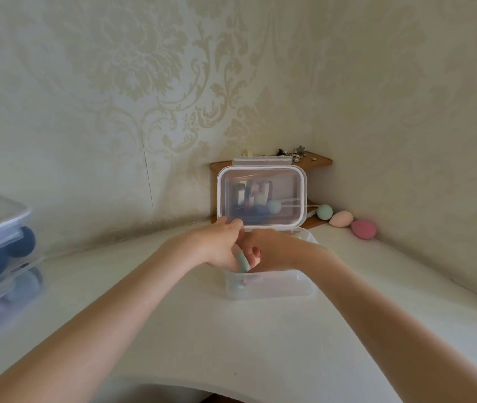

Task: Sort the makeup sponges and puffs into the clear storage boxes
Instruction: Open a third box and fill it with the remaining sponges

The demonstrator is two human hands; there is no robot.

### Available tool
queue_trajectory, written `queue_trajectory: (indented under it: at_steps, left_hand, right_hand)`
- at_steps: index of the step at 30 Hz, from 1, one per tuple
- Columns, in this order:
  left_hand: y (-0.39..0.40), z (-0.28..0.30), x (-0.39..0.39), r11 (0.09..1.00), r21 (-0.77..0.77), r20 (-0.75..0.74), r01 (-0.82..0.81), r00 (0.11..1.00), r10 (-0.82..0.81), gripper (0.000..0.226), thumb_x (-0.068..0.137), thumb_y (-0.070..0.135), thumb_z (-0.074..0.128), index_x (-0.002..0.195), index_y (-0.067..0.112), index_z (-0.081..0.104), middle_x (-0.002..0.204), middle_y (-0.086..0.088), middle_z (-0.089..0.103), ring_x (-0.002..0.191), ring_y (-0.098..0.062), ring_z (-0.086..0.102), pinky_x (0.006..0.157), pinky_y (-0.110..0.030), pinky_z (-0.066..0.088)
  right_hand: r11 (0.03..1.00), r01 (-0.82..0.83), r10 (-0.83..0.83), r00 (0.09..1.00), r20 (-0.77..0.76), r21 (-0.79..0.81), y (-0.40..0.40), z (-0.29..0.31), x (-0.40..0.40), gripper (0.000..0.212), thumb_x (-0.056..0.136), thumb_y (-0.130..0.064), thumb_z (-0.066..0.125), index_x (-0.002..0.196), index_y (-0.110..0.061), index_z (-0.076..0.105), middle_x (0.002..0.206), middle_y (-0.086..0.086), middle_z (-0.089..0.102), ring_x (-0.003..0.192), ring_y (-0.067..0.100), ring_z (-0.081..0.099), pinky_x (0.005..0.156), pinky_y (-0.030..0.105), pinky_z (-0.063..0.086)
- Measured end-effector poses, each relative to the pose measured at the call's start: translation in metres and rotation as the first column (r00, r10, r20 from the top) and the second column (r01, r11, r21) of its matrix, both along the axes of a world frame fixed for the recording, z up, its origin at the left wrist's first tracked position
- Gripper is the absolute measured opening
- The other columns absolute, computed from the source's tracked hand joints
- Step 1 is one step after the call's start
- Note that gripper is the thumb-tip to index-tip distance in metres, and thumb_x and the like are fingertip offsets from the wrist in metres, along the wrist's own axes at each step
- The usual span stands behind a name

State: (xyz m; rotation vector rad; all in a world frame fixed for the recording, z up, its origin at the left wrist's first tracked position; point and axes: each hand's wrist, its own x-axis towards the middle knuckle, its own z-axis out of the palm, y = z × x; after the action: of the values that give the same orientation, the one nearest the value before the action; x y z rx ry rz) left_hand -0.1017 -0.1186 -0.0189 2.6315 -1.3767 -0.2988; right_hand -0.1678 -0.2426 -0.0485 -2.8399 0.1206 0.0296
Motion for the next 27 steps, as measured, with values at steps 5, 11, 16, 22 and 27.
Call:
queue_trajectory:
  at_steps: [5,11,16,22,27]
  left_hand:
    - [-0.006,0.000,0.007,0.998,-0.037,-0.019,0.043,0.999,-0.044,0.057,0.077,0.047,0.062,0.124,0.024,0.040,0.127,0.002,0.034,0.114,-0.023,0.043,0.088,-0.032,0.041]
    - [-0.010,-0.013,0.014,0.996,0.015,-0.025,0.086,0.996,-0.086,0.052,0.076,0.023,0.070,0.118,0.016,0.041,0.125,-0.004,0.031,0.099,-0.026,0.053,0.081,-0.033,0.046]
    - [-0.002,-0.014,0.023,0.990,0.119,0.012,0.080,0.997,-0.082,0.061,0.074,0.024,0.071,0.126,0.031,0.041,0.125,-0.006,0.031,0.117,-0.030,0.047,0.098,-0.039,0.044]
    - [0.011,-0.006,0.017,0.988,0.144,0.023,0.052,0.998,-0.056,0.067,0.079,0.025,0.070,0.134,0.032,0.034,0.111,-0.004,0.027,0.090,-0.024,0.046,0.082,-0.027,0.043]
    - [0.022,0.000,0.019,0.975,0.212,0.031,0.074,0.996,-0.083,0.065,0.082,0.023,0.067,0.135,0.033,0.030,0.118,-0.008,0.033,0.100,-0.026,0.048,0.089,-0.031,0.045]
  right_hand:
    - [0.999,-0.027,0.027,1.000,0.000,-0.037,0.000,0.000,0.001,0.013,0.088,-0.024,0.062,0.094,-0.013,0.062,0.092,-0.006,0.058,0.075,0.006,0.046,0.063,0.005,0.031]
    - [0.997,0.017,-0.015,0.999,-0.038,0.075,-0.002,0.012,-0.004,0.017,0.082,-0.036,0.067,0.074,-0.024,0.057,0.074,-0.010,0.052,0.068,0.007,0.048,0.061,0.011,0.031]
    - [0.827,0.078,-0.110,0.994,0.023,0.557,-0.014,0.023,-0.011,0.028,0.087,-0.022,0.063,0.060,-0.018,0.057,0.068,-0.003,0.058,0.073,0.013,0.053,0.073,0.025,0.041]
    - [0.798,0.081,-0.152,0.986,0.069,0.598,0.002,0.012,0.005,0.030,0.091,-0.014,0.055,0.060,-0.015,0.058,0.067,-0.002,0.056,0.071,0.012,0.051,0.070,0.021,0.040]
    - [0.565,0.078,-0.245,0.967,0.076,0.821,0.014,0.010,0.021,0.040,0.090,-0.010,0.042,0.052,-0.010,0.052,0.058,0.002,0.052,0.062,0.015,0.045,0.069,0.026,0.037]
